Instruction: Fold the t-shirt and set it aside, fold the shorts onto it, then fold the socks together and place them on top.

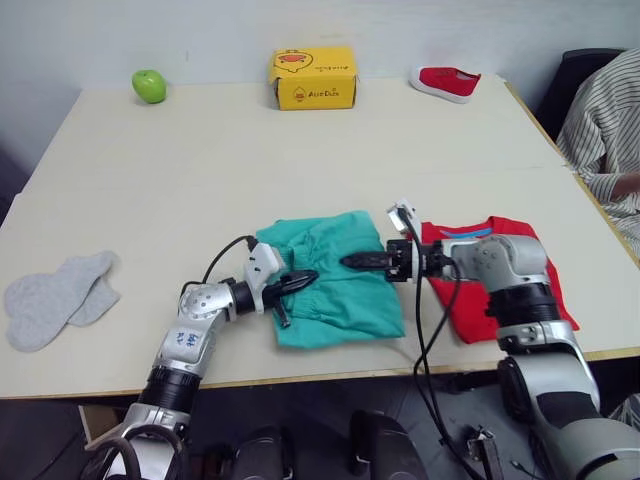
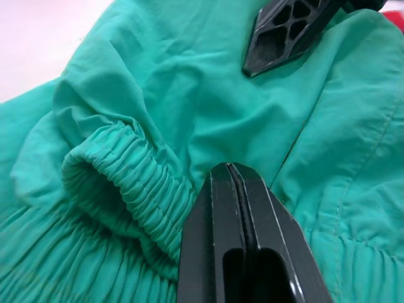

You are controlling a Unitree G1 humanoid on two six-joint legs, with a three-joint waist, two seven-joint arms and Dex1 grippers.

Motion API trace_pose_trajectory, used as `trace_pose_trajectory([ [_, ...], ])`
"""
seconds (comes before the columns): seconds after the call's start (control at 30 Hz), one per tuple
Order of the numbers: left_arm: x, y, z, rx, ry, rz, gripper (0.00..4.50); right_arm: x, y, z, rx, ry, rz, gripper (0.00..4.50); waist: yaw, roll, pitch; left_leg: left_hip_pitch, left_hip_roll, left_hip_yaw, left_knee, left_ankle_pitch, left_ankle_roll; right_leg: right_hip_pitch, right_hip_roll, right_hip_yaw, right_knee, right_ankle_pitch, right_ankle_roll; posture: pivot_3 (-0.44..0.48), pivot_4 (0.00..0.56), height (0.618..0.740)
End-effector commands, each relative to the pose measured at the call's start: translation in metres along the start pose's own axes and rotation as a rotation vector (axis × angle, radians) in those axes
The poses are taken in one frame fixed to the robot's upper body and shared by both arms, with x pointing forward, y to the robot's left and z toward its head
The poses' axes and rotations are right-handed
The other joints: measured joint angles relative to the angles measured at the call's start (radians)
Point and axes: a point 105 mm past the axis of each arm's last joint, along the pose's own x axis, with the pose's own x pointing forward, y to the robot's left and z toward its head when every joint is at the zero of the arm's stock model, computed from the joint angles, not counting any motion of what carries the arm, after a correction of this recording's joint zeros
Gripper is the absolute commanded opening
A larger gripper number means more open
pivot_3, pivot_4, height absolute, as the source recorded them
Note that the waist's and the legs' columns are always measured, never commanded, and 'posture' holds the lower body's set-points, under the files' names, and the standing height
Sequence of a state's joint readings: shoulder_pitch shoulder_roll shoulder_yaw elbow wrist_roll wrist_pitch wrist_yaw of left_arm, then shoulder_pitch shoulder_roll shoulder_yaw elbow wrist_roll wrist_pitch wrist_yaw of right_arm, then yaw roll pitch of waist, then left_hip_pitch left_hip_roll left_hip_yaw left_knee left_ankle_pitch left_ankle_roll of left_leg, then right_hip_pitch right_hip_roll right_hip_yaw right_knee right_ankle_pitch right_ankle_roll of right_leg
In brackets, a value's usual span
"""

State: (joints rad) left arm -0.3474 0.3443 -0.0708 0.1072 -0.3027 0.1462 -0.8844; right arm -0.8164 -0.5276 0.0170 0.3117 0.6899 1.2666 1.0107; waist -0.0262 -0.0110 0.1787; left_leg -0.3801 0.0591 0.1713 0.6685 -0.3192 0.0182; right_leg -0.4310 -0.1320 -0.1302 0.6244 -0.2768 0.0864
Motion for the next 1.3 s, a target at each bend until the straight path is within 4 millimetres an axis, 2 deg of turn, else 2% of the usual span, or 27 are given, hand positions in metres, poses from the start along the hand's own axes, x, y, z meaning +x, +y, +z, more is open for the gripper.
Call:
trace_pose_trajectory([
  [0.03,-0.007,-0.014,0.039,0.038,-0.132,-0.078,1.16,-0.038,0.034,0.02,-0.125,-0.039,0.086,0.0,-0.001,0.0,0.0,-0.002,0.0,0.0,0.001,0.0,0.0,-0.001,0.0,0.0,-0.001,0.0,0.001,0.0,0.15,0.74],
  [0.1,-0.015,-0.022,0.051,0.046,-0.16,-0.095,1.81,-0.068,0.043,0.026,-0.209,-0.054,0.082,0.0,0.0,0.0,0.0,-0.008,0.0,-0.002,0.005,0.0,0.001,-0.005,0.0,-0.002,-0.001,0.001,0.002,0.0,0.15,0.74],
  [0.13,-0.022,-0.029,0.055,0.047,-0.161,-0.114,2.08,-0.09,0.047,0.031,-0.25,-0.057,0.042,0.0,0.0,0.0,0.0,-0.009,0.0,-0.002,0.005,-0.001,0.001,-0.006,0.0,-0.002,-0.001,0.001,0.002,0.0,0.15,0.74],
  [0.23,-0.039,-0.044,0.061,0.037,-0.151,-0.155,3.03,-0.131,0.052,0.035,-0.3,-0.037,-0.054,0.0,0.0,0.0,0.0,-0.009,0.0,-0.002,0.006,-0.002,0.001,-0.006,0.001,-0.002,-0.004,0.001,0.002,0.0,0.15,0.74],
  [0.3,-0.048,-0.051,0.059,0.03,-0.129,-0.164,3.66,-0.157,0.044,0.034,-0.31,-0.011,-0.148,0.0,-0.001,0.0,0.0,-0.009,0.0,-0.002,0.007,-0.002,0.001,-0.006,0.001,-0.001,-0.005,0.001,0.002,0.0,0.15,0.74],
  [0.4,-0.061,-0.055,0.06,0.02,-0.107,-0.144,4.46,-0.186,0.013,0.035,-0.376,0.004,-0.322,0.0,-0.007,0.0,0.001,-0.008,0.003,-0.001,0.01,-0.003,0.0,-0.005,0.002,-0.001,-0.006,0.001,0.002,0.0,0.15,0.74],
  [0.5,-0.07,-0.058,0.062,0.012,-0.089,-0.128,4.46,-0.199,-0.011,0.022,-0.437,0.139,-0.409,0.0,-0.007,0.002,0.002,-0.006,0.004,0.0,0.012,-0.005,-0.001,-0.002,0.003,-0.001,-0.006,0.002,0.0,0.0,0.15,0.74],
  [0.63,-0.086,-0.056,0.065,0.004,-0.058,-0.07,4.46,-0.214,-0.058,0.003,-0.43,0.28,-0.6,0.0,-0.006,0.004,0.002,-0.007,0.004,0.002,0.012,-0.004,-0.003,-0.006,0.004,0.001,-0.004,0.002,0.0,0.0,0.15,0.74],
  [0.7,-0.09,-0.056,0.063,0.043,-0.008,-0.078,4.46,-0.217,-0.073,0.003,-0.416,0.276,-0.682,0.0,-0.006,0.004,0.002,-0.008,0.004,0.003,0.013,-0.003,-0.003,-0.008,0.005,0.002,-0.003,0.002,-0.001,0.0,0.15,0.74],
  [0.77,-0.094,-0.053,0.061,0.075,0.038,-0.075,4.46,-0.215,-0.078,0.007,-0.419,0.23,-0.695,0.0,-0.005,0.004,0.002,-0.008,0.004,0.004,0.013,-0.003,-0.003,-0.008,0.006,0.003,-0.003,0.002,-0.001,0.0,0.15,0.74],
  [0.8,-0.097,-0.052,0.06,0.085,0.07,-0.078,4.5,-0.217,-0.077,0.0,-0.414,0.261,-0.667,0.27,-0.003,0.004,0.002,-0.008,0.005,0.004,0.014,-0.003,-0.003,-0.008,0.006,0.003,-0.003,0.002,-0.001,0.0,0.15,0.74],
  [0.87,-0.101,-0.052,0.059,0.079,0.108,-0.094,4.5,-0.227,-0.079,0.0,-0.46,0.265,-0.717,0.8,-0.001,0.004,0.002,-0.009,0.005,0.003,0.014,-0.003,-0.003,-0.009,0.006,0.003,-0.003,0.002,-0.001,0.0,0.15,0.74],
  [1.0,-0.101,-0.056,0.06,0.055,0.106,-0.109,4.5,-0.25,-0.068,0.015,-0.566,0.197,-0.792,2.16,-0.002,0.006,0.003,-0.009,0.004,0.004,0.014,-0.003,-0.003,-0.009,0.005,0.004,-0.003,0.002,-0.001,0.0,0.15,0.74],
  [1.1,-0.1,-0.056,0.059,0.041,0.089,-0.101,4.5,-0.28,-0.057,0.013,-0.739,0.346,-0.897,3.14,0.0,0.008,0.004,-0.009,0.005,0.004,0.014,-0.003,-0.003,-0.009,0.006,0.004,-0.003,0.002,-0.001,0.0,0.15,0.74],
  [1.13,-0.1,-0.054,0.059,0.036,0.081,-0.093,4.5,-0.29,-0.054,0.02,-0.856,0.389,-0.974,3.54,0.0,0.008,0.004,-0.009,0.005,0.004,0.014,-0.003,-0.003,-0.009,0.006,0.004,-0.003,0.001,-0.001,0.0,0.15,0.74],
  [1.2,-0.101,-0.051,0.058,0.029,0.076,-0.083,4.5,-0.299,-0.045,0.036,-0.981,0.358,-1.056,4.24,-0.004,0.008,0.004,-0.009,0.004,0.004,0.014,-0.004,-0.003,-0.009,0.006,0.004,-0.003,0.001,-0.001,0.0,0.15,0.74],
  [1.23,-0.103,-0.05,0.057,0.027,0.079,-0.082,4.5,-0.298,-0.039,0.043,-1.034,0.331,-1.061,4.47,-0.009,0.008,0.005,-0.008,0.004,0.005,0.014,-0.003,-0.003,-0.009,0.006,0.005,-0.002,0.002,-0.001,0.0,0.15,0.74],
  [1.3,-0.106,-0.048,0.055,0.02,0.086,-0.08,4.5,-0.289,-0.03,0.047,-1.075,0.283,-0.99,4.47,-0.02,0.008,0.004,-0.006,0.005,0.007,0.014,-0.003,-0.004,-0.009,0.007,0.008,-0.002,0.002,-0.001,0.0,0.15,0.74],
])
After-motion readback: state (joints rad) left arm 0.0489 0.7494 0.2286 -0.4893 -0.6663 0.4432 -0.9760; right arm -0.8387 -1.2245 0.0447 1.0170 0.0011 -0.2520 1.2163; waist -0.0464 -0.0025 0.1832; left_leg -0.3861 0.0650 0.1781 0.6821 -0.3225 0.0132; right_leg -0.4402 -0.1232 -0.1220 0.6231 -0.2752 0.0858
